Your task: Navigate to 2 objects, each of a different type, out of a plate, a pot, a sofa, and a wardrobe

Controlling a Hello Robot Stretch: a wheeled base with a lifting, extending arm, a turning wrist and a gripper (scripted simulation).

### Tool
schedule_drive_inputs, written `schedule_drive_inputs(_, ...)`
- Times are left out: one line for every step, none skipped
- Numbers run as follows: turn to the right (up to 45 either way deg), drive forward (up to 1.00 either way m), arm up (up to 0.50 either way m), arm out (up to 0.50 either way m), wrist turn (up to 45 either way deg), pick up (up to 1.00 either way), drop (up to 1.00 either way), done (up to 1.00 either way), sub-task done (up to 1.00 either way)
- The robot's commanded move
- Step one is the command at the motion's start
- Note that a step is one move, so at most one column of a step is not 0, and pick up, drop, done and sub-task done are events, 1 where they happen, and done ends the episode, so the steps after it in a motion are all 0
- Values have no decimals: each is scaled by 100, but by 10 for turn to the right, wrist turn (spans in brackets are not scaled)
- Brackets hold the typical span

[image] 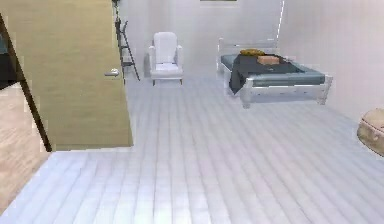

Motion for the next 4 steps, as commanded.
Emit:
schedule_drive_inputs(240, 0, 0, 0, 0, 0, 0, 0, 0)
schedule_drive_inputs(0, 5, 0, 0, 0, 0, 0, 0, 0)
schedule_drive_inputs(-390, 0, 0, 0, 0, 0, 0, 0, 0)
schedule_drive_inputs(0, 55, 0, 0, 0, 0, 0, 0, 0)
